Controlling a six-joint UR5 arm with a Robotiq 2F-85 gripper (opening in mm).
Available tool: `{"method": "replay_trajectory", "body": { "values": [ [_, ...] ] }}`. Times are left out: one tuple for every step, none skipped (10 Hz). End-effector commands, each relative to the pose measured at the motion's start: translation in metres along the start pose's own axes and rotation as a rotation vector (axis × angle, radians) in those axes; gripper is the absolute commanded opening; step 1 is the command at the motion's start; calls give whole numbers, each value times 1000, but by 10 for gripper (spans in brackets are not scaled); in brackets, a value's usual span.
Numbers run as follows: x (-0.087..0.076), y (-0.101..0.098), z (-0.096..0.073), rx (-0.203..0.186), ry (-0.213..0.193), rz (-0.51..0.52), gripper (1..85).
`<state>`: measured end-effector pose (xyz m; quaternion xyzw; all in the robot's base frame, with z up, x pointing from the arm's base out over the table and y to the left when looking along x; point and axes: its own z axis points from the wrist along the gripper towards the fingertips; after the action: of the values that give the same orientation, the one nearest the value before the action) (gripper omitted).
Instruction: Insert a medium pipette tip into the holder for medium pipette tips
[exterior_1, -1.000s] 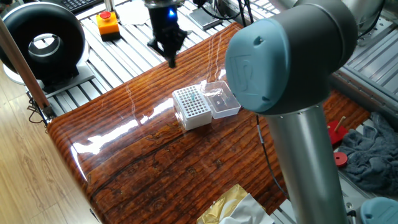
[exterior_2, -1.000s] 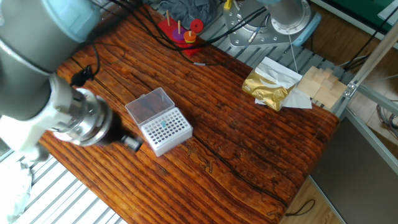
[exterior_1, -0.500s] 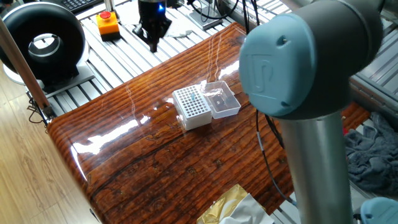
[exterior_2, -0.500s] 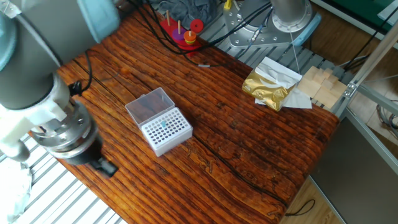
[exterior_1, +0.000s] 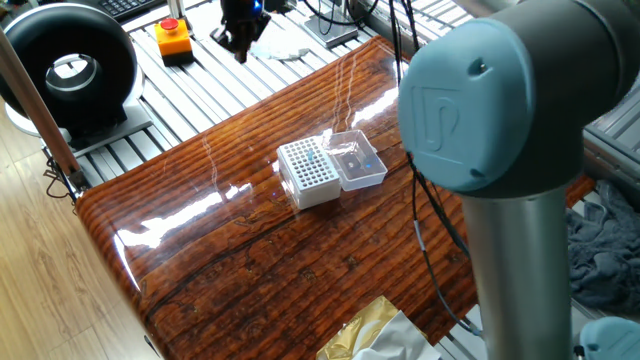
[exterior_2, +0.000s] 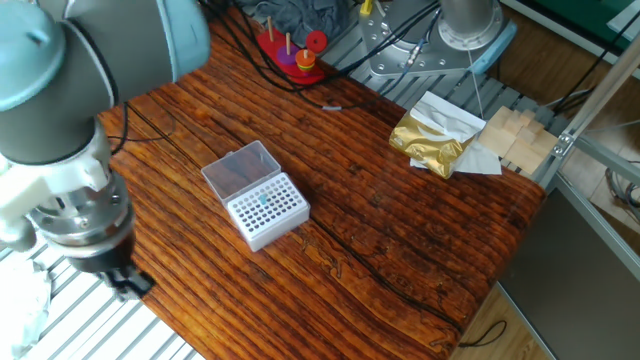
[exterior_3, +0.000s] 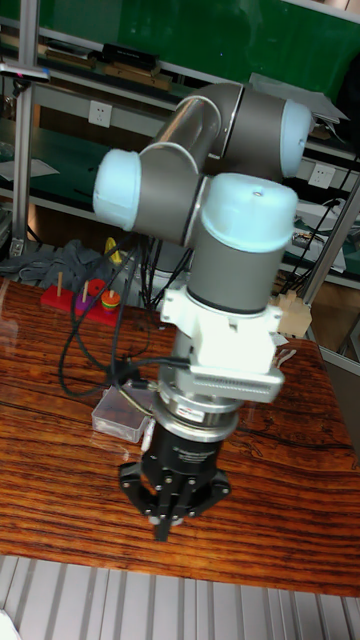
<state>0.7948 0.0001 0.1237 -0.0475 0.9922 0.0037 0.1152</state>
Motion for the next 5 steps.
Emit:
{"method": "replay_trajectory", "body": {
  "values": [
    [7,-31,-11,18,-20,-6,10],
    [11,-35,-14,14,-11,11,10],
    [17,-45,-16,31,-4,8,10],
    [23,-52,-15,28,-7,12,10],
    [29,-55,-14,13,-7,31,10]
  ]
}}
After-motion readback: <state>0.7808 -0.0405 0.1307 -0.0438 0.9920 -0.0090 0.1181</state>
